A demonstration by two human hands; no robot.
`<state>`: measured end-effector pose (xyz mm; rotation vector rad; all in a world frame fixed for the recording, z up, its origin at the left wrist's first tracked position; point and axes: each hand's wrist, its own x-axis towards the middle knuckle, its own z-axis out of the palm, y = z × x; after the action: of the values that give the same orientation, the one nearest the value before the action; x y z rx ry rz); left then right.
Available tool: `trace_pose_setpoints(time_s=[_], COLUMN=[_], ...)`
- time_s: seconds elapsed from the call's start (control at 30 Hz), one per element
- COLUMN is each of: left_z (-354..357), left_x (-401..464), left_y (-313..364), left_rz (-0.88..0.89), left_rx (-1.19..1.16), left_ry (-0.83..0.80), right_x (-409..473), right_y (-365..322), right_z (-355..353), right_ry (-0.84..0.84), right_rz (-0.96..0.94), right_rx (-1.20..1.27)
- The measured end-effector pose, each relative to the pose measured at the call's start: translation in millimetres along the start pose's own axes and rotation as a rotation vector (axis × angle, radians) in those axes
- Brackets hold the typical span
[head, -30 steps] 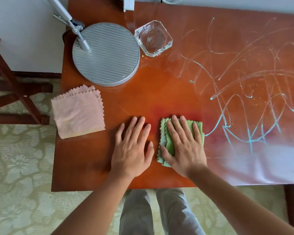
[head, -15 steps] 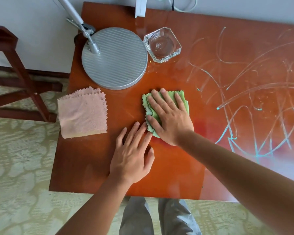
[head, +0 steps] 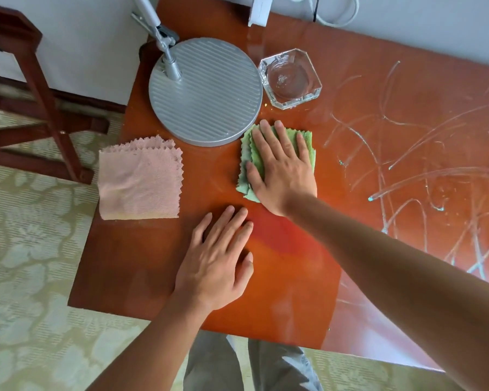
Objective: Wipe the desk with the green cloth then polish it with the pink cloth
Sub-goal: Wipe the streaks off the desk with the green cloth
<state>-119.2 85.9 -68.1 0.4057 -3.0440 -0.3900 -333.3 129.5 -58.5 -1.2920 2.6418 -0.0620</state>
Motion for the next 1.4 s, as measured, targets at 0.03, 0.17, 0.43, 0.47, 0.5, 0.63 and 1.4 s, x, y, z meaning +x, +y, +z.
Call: trace_pose_setpoints(time_s=[0.03,0.17,0.43,0.47,0.5,0.63,1.4], left_z=[0,0,-3,-3,-4,-5,4], left_x=[0,0,0,0,0,3,186], left_y=[0,1,1,2,3,5,51], left_rz=[0.003,0.02,0.032,0.027,0.021,0.02,-0.152], left_rx=[0.001,0.009,0.028,0.033,0.038,0.057,0.009], left_ry=[0.001,0.003,-0.014,-0.017,-0.02,-0.01,0.021], right_x=[3,7,-2,-3,-3,-13,23], right_y=[1,2,71,84,92,87,130], right_z=[-1,-2,-7,-9,-10,-12,-13], right_ry=[0.004,0.006,0.046,0.04,0.035,0.053,0.131], right_rz=[0.016,0.026,0.134,0.15,0.157,0.213,0.237], right_rx=[0.01,0.033,0.028,0.025,0.023,0.042,0.079])
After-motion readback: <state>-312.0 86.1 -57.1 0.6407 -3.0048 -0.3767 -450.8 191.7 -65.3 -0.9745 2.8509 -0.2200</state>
